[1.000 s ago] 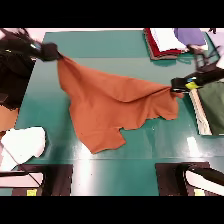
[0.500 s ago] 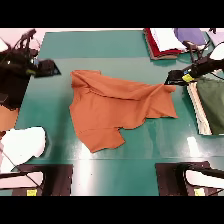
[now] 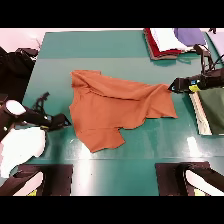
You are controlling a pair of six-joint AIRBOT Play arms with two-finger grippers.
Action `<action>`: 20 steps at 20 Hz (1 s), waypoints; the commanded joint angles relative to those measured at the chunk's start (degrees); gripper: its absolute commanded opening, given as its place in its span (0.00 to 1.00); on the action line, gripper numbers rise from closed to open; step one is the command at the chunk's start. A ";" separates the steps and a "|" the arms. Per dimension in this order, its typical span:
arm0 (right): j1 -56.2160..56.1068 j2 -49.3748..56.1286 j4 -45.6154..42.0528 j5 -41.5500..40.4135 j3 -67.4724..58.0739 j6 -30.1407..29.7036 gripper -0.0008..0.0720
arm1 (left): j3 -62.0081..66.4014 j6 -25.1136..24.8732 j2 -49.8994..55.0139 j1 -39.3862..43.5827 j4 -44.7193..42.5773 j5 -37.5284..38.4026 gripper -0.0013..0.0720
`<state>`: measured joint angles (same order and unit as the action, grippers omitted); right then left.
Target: Fold the shirts.
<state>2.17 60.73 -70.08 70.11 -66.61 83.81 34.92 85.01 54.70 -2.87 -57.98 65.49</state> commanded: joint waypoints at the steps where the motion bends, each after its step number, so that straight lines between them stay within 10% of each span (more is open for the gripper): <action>1: 0.04 -1.51 1.90 -1.09 1.62 -0.09 0.57 | -9.16 1.09 -2.14 5.31 4.90 -8.39 0.76; 10: 0.04 -1.55 3.13 -0.94 1.62 -0.09 0.57 | -9.62 8.26 -1.88 18.47 5.70 -17.99 0.76; 13: 0.04 -1.57 3.10 0.04 1.62 -0.15 0.57 | -9.27 8.46 -1.92 18.60 6.10 -19.04 0.09; 20: 13.25 -5.81 2.51 5.51 13.09 -3.67 0.57 | 4.81 7.43 -2.14 8.98 -0.31 -13.51 0.05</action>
<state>9.02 57.25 -67.42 74.15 -59.92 81.69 34.26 93.12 52.60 10.07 -55.22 48.64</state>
